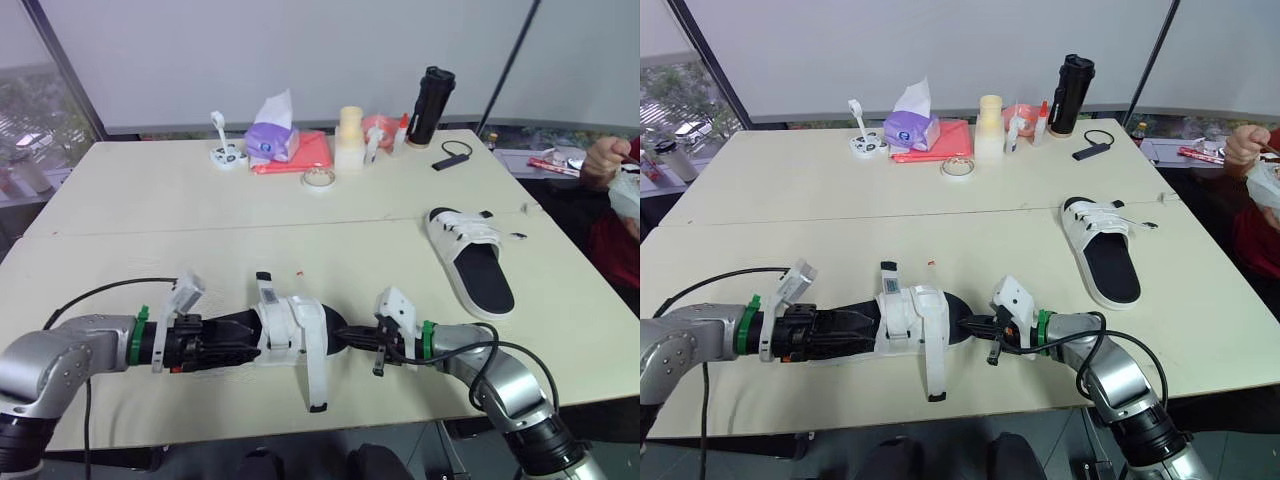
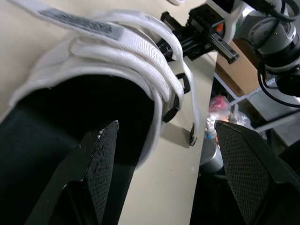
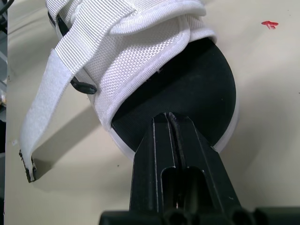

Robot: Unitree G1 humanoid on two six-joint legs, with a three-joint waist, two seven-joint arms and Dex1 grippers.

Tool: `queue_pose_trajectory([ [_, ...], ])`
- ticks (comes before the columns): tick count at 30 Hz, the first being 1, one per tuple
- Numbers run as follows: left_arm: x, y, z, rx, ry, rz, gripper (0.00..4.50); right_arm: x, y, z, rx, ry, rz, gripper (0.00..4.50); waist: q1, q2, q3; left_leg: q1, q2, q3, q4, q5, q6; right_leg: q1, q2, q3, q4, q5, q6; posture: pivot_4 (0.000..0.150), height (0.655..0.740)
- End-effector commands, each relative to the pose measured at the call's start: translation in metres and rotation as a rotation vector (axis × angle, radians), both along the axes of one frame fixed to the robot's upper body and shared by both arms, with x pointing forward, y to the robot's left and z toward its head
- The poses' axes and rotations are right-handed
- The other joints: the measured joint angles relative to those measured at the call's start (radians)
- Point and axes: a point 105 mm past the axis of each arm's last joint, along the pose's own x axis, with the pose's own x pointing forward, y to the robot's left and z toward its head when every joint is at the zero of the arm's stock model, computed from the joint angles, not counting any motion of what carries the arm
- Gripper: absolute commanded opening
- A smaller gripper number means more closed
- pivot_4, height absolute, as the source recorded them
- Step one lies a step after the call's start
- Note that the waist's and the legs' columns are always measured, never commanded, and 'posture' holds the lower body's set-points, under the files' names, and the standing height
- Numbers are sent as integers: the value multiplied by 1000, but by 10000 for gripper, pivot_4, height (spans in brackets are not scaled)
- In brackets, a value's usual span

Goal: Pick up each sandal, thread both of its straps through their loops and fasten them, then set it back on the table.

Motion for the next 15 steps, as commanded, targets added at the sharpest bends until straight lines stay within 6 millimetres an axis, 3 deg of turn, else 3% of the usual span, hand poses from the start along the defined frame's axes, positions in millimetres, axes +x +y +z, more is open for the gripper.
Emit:
queue_pose_trajectory([
  [1,9,-4,0,8,-62,30,34017,-7,13,-1,19,12,42,0,0,0,0,0,0,0,0,0,0,0,0,0,0,0,0,1500,7400],
  [6,27,0,8,6,-132,104,34017,-11,21,-5,21,33,60,0,0,0,0,0,0,0,0,0,0,0,0,0,0,1,1,1500,7400],
  [8,28,2,24,-2,-170,84,34017,-12,23,-8,26,61,47,0,0,0,0,0,0,0,0,0,0,0,0,0,0,0,1,1500,7400],
  [11,15,-11,39,-7,-190,-30,34017,-10,26,-12,34,88,9,0,-3,0,0,0,0,0,0,0,0,-1,1,0,0,1,1,1500,7400],
  [15,-12,-32,36,10,-159,-190,34017,-5,28,-15,35,89,-31,0,-5,0,0,0,1,0,-1,0,0,-1,1,0,0,1,1,1500,7400],
])
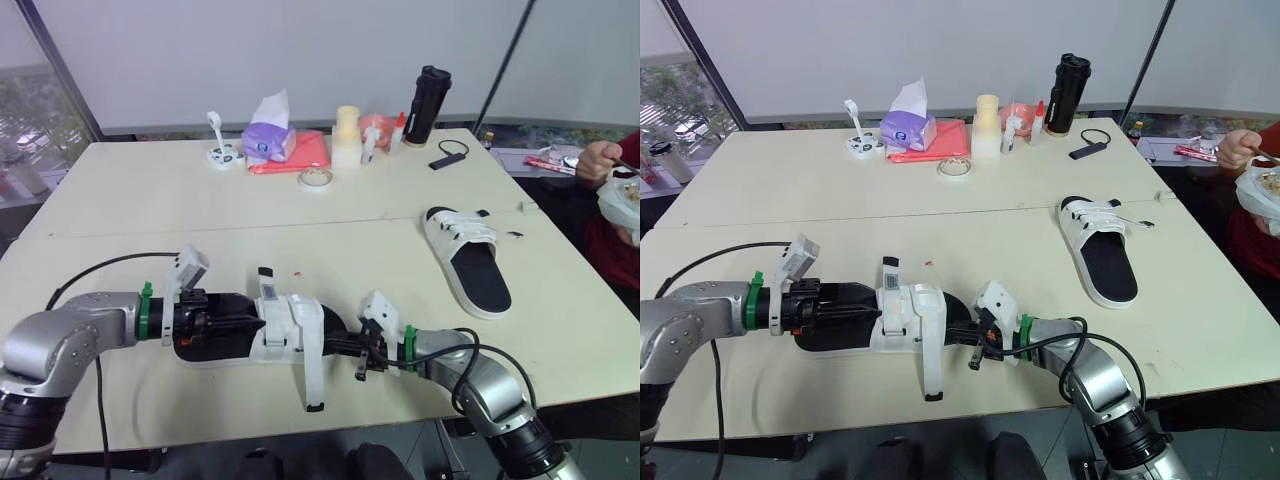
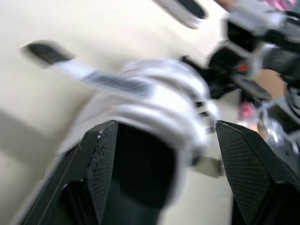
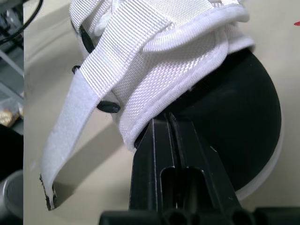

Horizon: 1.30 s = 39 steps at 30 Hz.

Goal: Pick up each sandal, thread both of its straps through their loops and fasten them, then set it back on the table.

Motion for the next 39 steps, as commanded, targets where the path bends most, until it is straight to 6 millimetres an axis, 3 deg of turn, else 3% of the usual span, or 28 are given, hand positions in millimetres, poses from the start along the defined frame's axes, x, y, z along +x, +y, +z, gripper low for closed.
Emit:
queue_pose_trajectory([
  [1,-25,-22,3,3,-2,-155,34017,-1,4,-11,-19,27,-28,0,0,0,0,0,0,0,0,0,0,0,0,0,0,0,0,1500,7400],
  [6,-43,-27,-19,62,57,-205,34017,1,4,-13,-26,17,-48,0,1,0,0,1,0,0,0,0,0,0,0,0,0,0,-1,1500,7400],
  [13,-51,-24,-45,86,87,-154,34017,1,2,-15,-33,14,-59,0,5,0,0,1,0,1,0,0,0,1,0,1,-1,-1,-2,1500,7400],
  [20,-15,-7,-46,136,-53,31,34017,-2,-2,-22,-66,22,-49,0,7,1,-1,1,0,1,0,0,0,1,0,1,-1,-1,-2,1500,7400],
  [22,4,-2,-42,141,-125,92,34017,-1,-3,-25,-87,21,-48,0,9,1,-1,1,0,1,0,0,0,1,0,0,-1,-1,-2,1500,7400],
  [28,41,-4,-28,121,-278,181,34017,8,-11,-29,-130,0,-80,0,12,1,-1,1,-1,1,1,0,0,2,0,0,-1,0,-2,1500,7400],
  [34,54,-22,-19,59,-313,118,34017,20,-16,-29,-144,-38,-134,0,24,1,-1,0,-3,0,4,0,0,3,-2,-1,-2,0,-2,1500,7400],
  [39,41,-24,-19,27,-196,10,34017,29,-21,-27,-149,-68,-183,0,23,0,-1,0,-3,0,4,0,0,4,-2,-1,-1,1,-2,1500,7400],
])
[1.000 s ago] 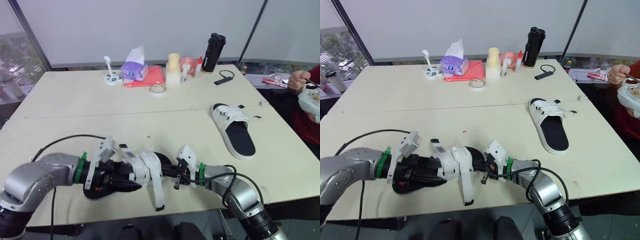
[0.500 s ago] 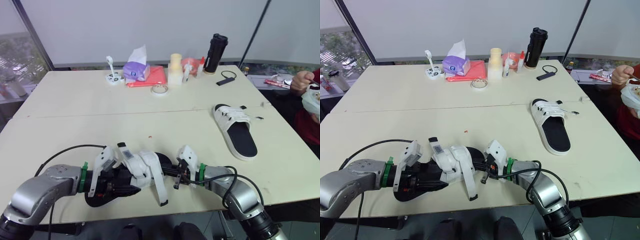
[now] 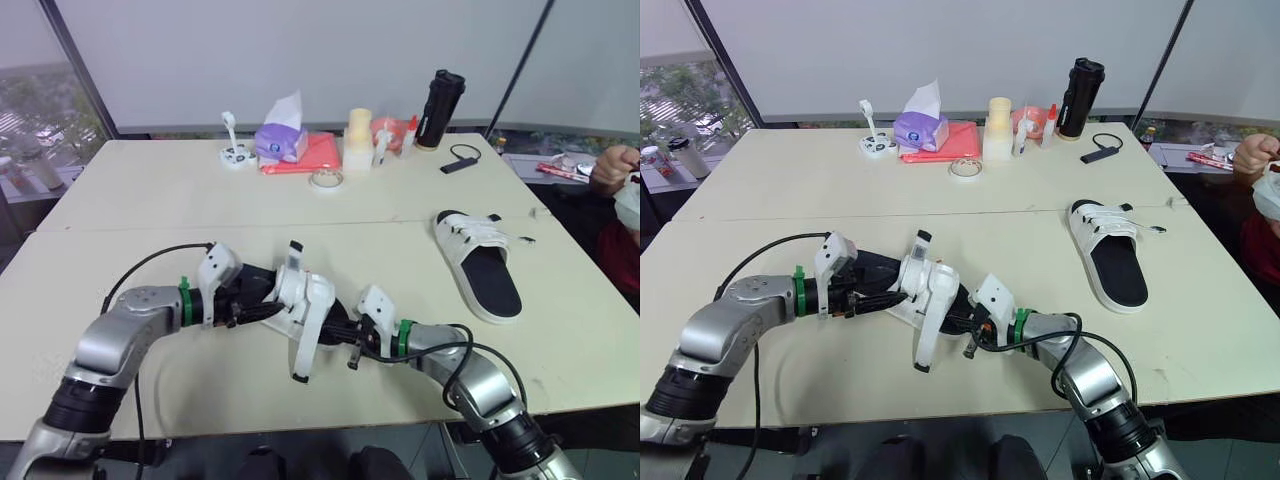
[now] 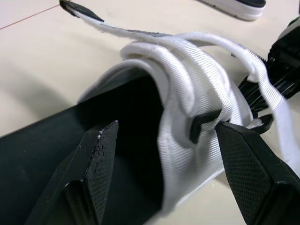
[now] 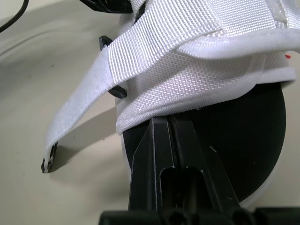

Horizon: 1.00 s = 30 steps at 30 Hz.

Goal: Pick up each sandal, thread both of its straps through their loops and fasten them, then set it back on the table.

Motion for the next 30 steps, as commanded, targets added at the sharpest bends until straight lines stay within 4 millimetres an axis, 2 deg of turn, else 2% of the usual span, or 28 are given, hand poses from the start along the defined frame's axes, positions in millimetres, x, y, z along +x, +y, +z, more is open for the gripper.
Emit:
queue_pose_trajectory([
  [1,-17,-4,10,-19,51,-118,34017,10,-22,-25,-91,50,-120,0,-5,0,0,0,0,0,0,0,0,0,0,0,0,0,0,1500,7400],
  [3,-24,0,8,-9,84,-138,34017,12,-24,-25,-92,37,-134,0,-14,0,0,0,1,0,0,0,0,0,0,0,0,0,0,1500,7400],
  [7,-24,8,10,-2,85,-104,34017,13,-24,-24,-86,30,-139,0,-15,0,0,0,1,-1,-1,0,0,0,0,0,0,0,0,1500,7400],
  [12,-22,41,16,71,78,-18,34017,11,-23,-26,-99,28,-120,0,-19,1,0,0,1,0,-1,0,0,-1,0,0,0,0,0,1500,7400],
  [18,-35,65,25,101,133,-18,34017,10,-22,-28,-104,30,-97,0,-18,1,0,0,2,0,-1,0,0,-1,0,1,0,0,0,1500,7400],
  [20,-44,61,29,72,163,-55,34017,9,-22,-28,-104,29,-93,0,-17,1,0,0,2,0,-1,0,0,-1,0,0,0,0,-1,1500,7400],
  [23,-65,34,18,41,239,-186,34017,10,-19,-28,-106,26,-84,0,-17,1,0,0,3,0,-1,0,0,-1,-1,1,0,0,-1,1500,7400],
  [30,-66,9,-3,4,293,-237,34017,10,-20,-27,-104,23,-87,0,-17,1,0,0,3,0,-1,0,0,-1,1,1,0,0,-1,1500,7400],
])
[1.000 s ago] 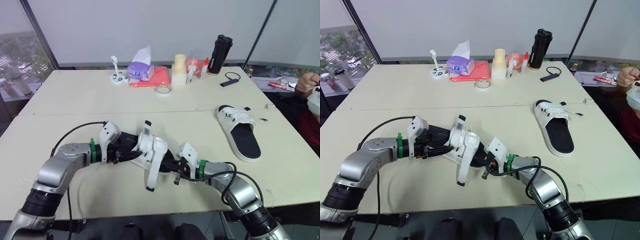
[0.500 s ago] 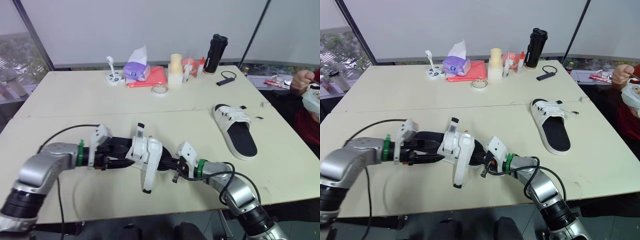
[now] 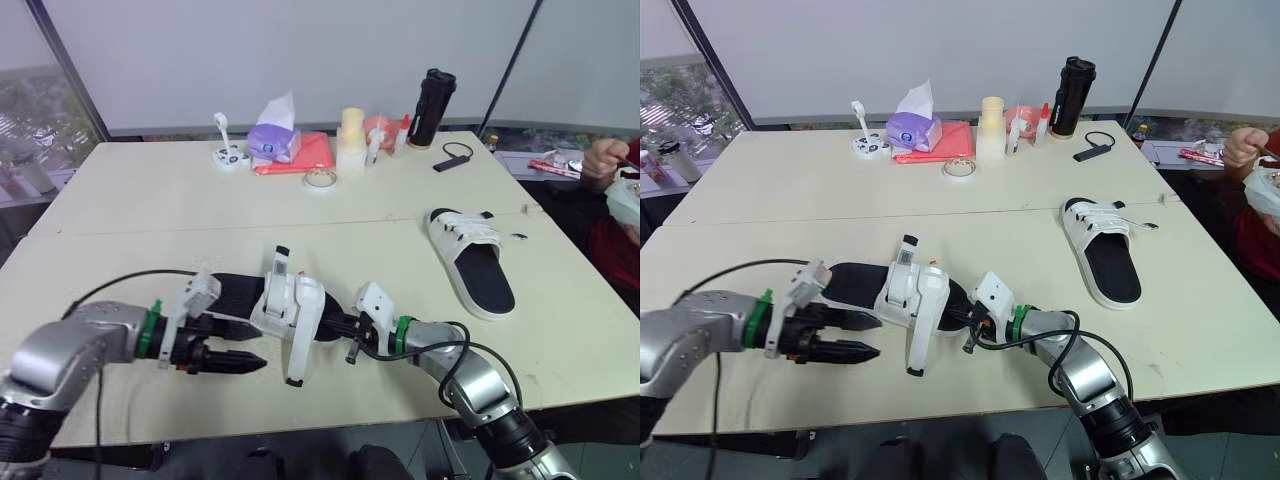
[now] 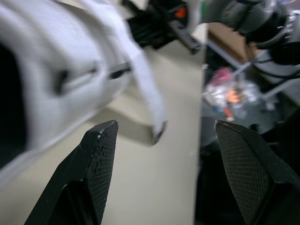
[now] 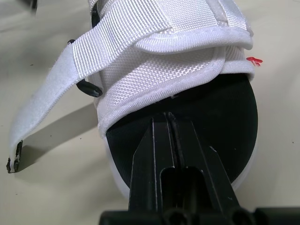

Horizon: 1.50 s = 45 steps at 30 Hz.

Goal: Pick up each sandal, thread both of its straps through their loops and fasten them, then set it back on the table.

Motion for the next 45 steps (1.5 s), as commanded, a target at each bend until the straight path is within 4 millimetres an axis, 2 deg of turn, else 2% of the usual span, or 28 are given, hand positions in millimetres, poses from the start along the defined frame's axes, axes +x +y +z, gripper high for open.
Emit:
queue_pose_trajectory([
  [1,1,-7,-5,3,-2,-26,34017,3,-19,-27,-86,78,-78,0,0,0,0,0,0,0,0,0,0,0,0,0,0,0,0,1500,7400],
  [13,21,-47,-31,-74,29,-59,34017,1,-21,-28,-87,83,-91,0,1,0,0,0,-1,0,0,0,0,0,0,0,0,0,0,1500,7400],
  [16,25,-53,-34,-79,18,-51,25591,0,-22,-27,-85,83,-100,0,1,0,0,0,-1,0,0,0,0,0,0,0,0,0,0,1500,7400],
  [21,23,-58,-35,-83,18,-64,1111,-1,-23,-29,-87,85,-108,0,3,0,0,0,-2,0,0,0,0,0,0,0,0,0,0,1500,7400],
  [24,26,-60,-30,-97,11,-53,404,-1,-24,-29,-87,86,-112,0,3,0,0,0,-2,-1,0,0,0,1,-1,0,0,0,0,1500,7400],
  [29,28,-59,20,-223,38,-78,404,0,-26,-31,-90,91,-119,0,4,-1,0,-1,-2,-2,1,0,0,1,-1,-1,0,0,1,1500,7400],
  [33,44,-59,44,-271,128,-60,404,2,-22,-32,-89,91,-113,0,2,-1,0,-1,-3,-2,1,0,0,1,-1,-2,-1,0,1,1500,7400],
  [35,50,-61,47,-262,175,-57,404,3,-20,-32,-89,91,-112,0,-2,-1,0,0,-3,-2,1,0,0,2,0,-2,-1,1,3,1500,7400],
  [38,66,-62,41,-221,201,-26,404,3,-19,-34,-89,92,-109,0,-4,0,0,0,-3,-2,1,0,0,2,1,-2,0,1,4,1500,7400],
  [42,81,-59,29,-173,171,1,404,2,-20,-35,-87,94,-117,0,-4,0,0,1,-3,-2,1,0,0,2,0,-2,0,1,4,1500,7400],
  [45,85,-58,26,-156,158,-8,404,1,-21,-36,-86,95,-119,0,-3,0,0,0,-3,-2,1,0,0,1,0,-2,0,1,3,1500,7400],
])
